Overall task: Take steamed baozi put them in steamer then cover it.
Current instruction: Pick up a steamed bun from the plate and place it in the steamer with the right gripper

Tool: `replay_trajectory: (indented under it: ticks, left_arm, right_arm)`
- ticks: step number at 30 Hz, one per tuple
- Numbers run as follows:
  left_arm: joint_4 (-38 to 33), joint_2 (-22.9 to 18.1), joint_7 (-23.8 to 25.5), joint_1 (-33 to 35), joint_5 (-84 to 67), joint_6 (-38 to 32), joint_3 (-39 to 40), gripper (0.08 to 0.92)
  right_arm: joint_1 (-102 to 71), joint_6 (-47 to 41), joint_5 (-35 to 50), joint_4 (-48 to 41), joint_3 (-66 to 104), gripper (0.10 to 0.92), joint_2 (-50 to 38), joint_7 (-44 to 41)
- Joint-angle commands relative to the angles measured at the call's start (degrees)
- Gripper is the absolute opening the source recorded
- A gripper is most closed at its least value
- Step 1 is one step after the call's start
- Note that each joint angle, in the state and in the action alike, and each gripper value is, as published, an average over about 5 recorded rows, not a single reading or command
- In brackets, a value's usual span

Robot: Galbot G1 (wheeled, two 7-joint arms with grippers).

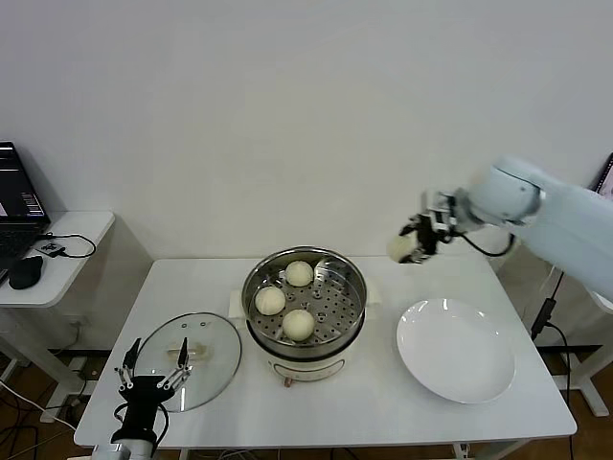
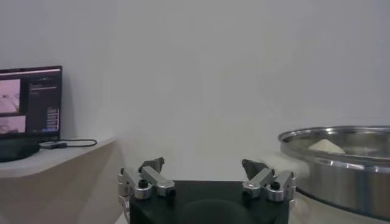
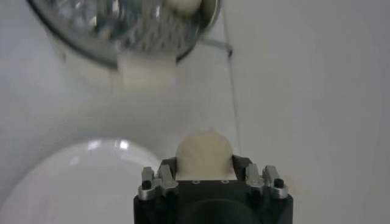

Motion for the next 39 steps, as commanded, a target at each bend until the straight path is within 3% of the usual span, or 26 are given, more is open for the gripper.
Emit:
replay_trajectory:
  ticks: [1, 11, 26, 36, 39]
  left_arm:
    - [-0.33, -0.04, -0.01, 0.17, -0.03, -0.08, -0.40, 0.823]
    - [-0.48, -0.05, -0.07, 0.65, -0.17, -0.47, -0.99, 0.823]
    - [-0.19, -0.54, -0.13, 0.30, -0.20, -0.67, -0.64, 0.823]
    - [-0.51, -0.64, -0.17, 0.51, -0.26, -0.72, -0.76, 0.823]
    - [-0.54, -0.55, -0.17, 0.55, -0.33, -0.73, -0.87, 0.823]
  right_arm:
    - [4.69, -7.94, 14.69, 0.37, -7.56, 0.587, 14.85, 8.43]
    - [-3.58, -10.27, 12.16, -4.21, -7.84, 0.586, 21.36, 11.33]
    - [-7.09, -7.76, 4.40, -7.71, -8.16, 0.586, 21.57, 9.64]
    - [-7.12, -7.62, 4.92, -7.09, -7.18, 0.595, 21.32, 9.89]
    - [-6.02, -8.18, 6.54, -5.32, -6.12, 0.642, 19.68, 9.97]
